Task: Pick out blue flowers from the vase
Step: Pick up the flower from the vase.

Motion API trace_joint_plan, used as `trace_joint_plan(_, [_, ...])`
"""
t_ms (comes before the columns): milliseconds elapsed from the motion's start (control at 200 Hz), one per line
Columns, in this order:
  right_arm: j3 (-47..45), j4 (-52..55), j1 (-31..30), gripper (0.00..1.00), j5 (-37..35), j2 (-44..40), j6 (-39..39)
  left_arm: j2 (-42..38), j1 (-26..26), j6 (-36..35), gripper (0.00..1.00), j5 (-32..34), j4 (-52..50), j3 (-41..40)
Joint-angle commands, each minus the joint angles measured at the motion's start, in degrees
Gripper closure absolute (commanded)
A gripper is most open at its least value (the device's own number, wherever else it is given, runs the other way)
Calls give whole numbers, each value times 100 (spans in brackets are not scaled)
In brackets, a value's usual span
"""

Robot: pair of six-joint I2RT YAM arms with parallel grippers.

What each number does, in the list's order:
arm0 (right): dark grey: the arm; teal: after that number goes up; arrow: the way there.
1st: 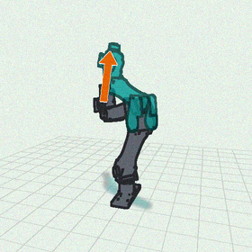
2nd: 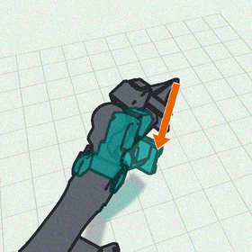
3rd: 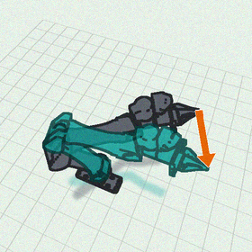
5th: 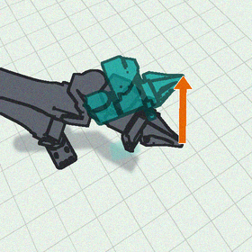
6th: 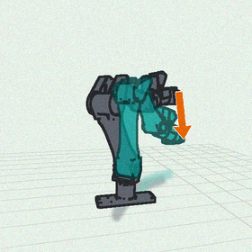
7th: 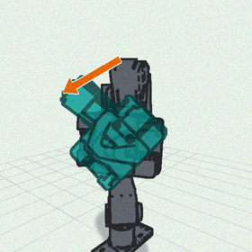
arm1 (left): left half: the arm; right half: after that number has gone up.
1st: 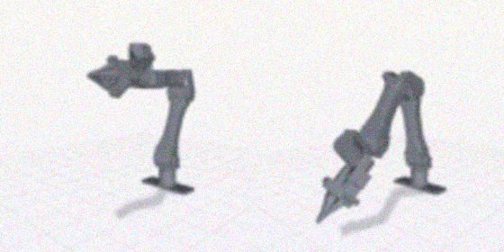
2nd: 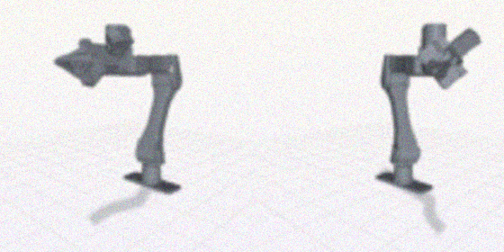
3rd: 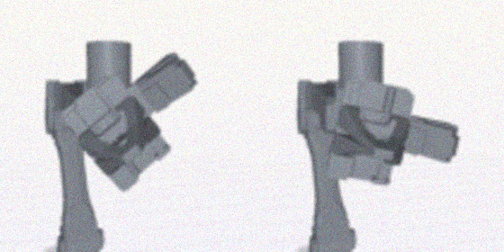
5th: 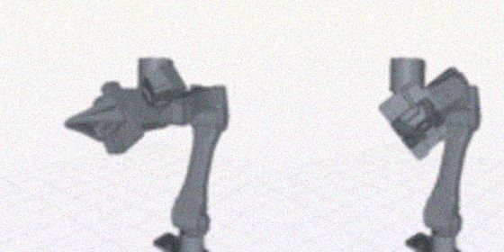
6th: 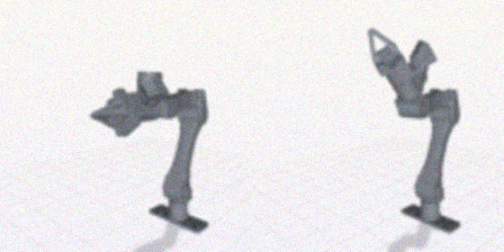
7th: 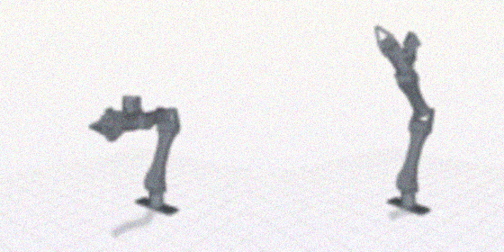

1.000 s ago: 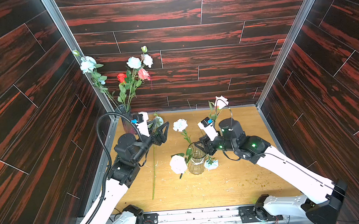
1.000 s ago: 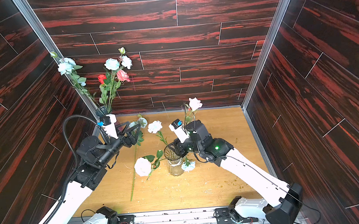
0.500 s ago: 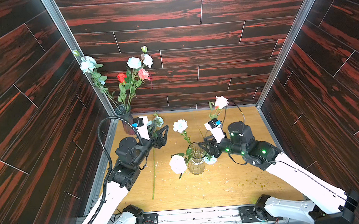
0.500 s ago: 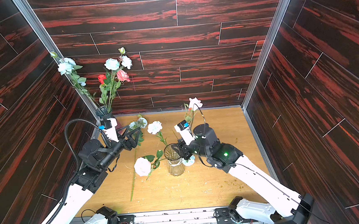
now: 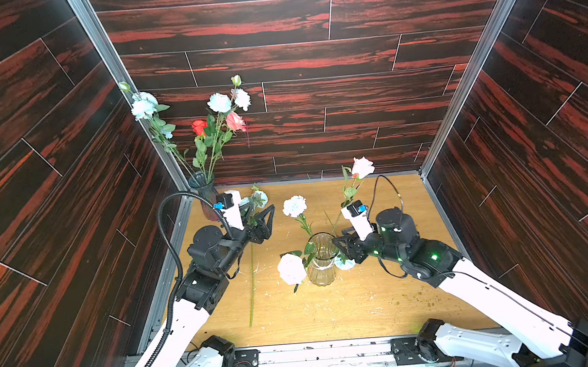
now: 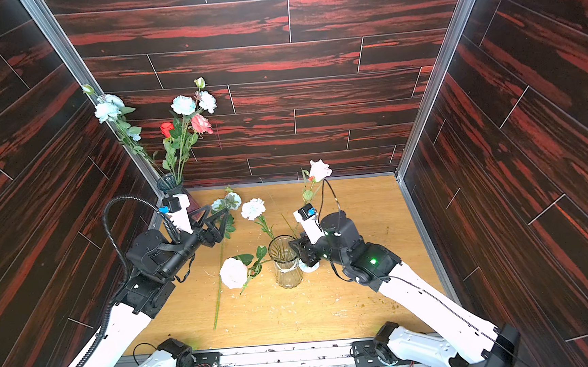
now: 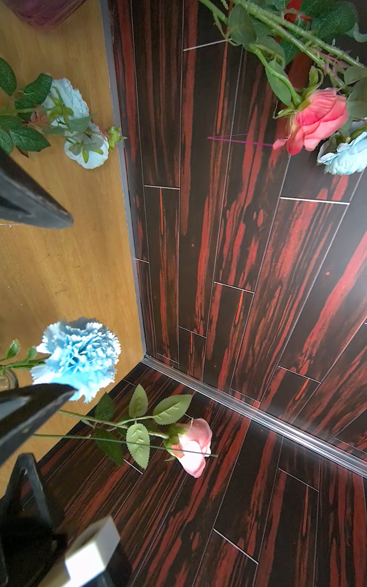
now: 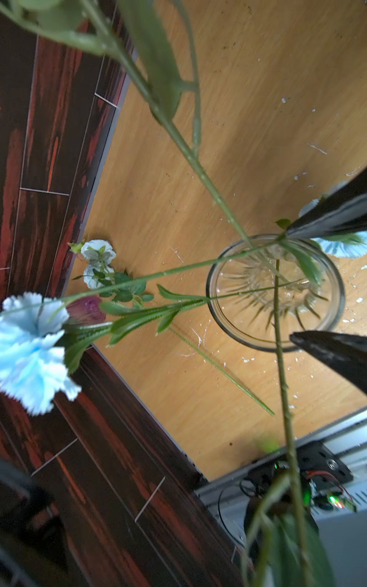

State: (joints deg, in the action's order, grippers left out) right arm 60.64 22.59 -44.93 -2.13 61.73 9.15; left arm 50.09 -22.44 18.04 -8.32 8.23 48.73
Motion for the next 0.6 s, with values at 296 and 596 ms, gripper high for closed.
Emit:
trace_joint_plan(296, [342, -560, 19, 73, -339, 830, -312, -249, 41, -54, 22, 90, 22, -140])
trace_joint_plan(596, [348, -264, 10, 100, -436, 436, -234, -337, 39, -64, 22, 102, 3, -171])
